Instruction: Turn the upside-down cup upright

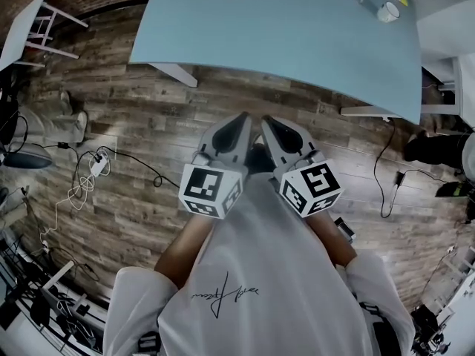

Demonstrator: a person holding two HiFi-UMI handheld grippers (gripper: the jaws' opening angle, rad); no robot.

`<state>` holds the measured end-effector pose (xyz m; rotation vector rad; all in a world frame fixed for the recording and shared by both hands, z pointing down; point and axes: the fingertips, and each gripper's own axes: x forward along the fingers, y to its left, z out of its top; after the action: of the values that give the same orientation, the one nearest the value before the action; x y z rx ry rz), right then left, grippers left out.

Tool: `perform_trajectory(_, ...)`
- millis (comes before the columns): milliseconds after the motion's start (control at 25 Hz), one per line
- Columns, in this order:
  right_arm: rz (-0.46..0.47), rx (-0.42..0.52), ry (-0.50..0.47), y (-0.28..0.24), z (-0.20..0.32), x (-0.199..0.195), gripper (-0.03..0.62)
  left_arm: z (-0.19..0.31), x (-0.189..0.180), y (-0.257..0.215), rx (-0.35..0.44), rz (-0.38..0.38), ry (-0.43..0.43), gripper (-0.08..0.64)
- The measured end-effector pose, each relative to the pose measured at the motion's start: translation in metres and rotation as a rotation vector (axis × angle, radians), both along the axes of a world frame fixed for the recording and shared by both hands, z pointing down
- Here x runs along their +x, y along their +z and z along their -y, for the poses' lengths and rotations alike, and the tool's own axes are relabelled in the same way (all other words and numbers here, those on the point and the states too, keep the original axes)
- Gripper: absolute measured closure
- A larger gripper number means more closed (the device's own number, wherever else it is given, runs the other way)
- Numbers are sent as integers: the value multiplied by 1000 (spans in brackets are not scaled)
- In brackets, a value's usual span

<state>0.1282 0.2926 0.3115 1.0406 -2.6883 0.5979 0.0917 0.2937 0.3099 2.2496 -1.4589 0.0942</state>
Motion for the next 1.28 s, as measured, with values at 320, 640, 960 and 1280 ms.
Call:
perform_trajectory(320,15,8,-32,-2,31,20,571,31,21,-4,19,9,-31,551)
perform_trajectory(640,41,8,-36,-2,50,32,571,51,28,-3,21,22,-53,551)
perform_trajectory(960,61,-8,-30,1,59,36,571,60,27,-2,8,32,-64,551)
perform_trajectory(1280,52,-5,-13,4,87,28,571,90,10,-2,20,24,-60,551)
